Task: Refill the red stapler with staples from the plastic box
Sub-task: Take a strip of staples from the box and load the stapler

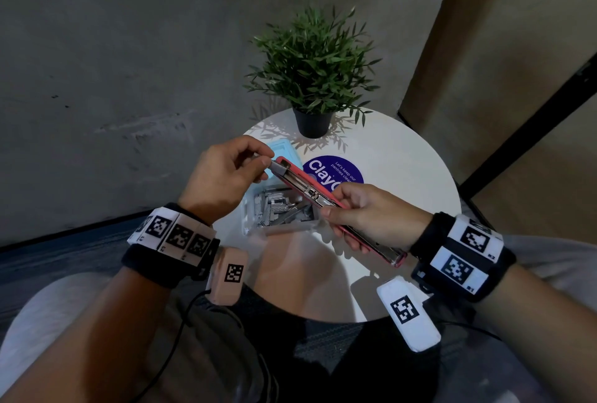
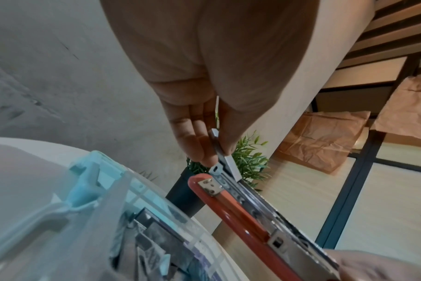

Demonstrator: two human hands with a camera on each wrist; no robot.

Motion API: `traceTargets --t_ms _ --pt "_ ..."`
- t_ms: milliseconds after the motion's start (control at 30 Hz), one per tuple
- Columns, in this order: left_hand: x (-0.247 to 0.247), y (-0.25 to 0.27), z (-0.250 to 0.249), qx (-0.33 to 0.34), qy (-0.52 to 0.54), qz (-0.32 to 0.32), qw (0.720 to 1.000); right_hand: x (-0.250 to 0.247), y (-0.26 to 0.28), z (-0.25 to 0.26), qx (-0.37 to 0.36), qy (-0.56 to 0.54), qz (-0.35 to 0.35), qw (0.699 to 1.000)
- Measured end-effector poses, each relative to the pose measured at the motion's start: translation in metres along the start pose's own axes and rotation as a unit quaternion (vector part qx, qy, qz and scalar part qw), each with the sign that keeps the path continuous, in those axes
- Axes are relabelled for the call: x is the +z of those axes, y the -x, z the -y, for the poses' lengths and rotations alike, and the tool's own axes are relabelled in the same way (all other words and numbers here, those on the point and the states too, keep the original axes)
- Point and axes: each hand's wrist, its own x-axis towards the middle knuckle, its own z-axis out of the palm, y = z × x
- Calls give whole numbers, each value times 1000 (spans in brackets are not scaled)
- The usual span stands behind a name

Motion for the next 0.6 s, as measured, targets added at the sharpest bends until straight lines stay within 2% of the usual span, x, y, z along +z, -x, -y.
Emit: traceTargets --t_ms 233,600 --pt "1 -2 3 13 -11 7 1000 -2 -1 0 9 -33 21 999" --pt "0 -2 5 -1 -49 13 999 2 1 -1 -8 25 -6 1000"
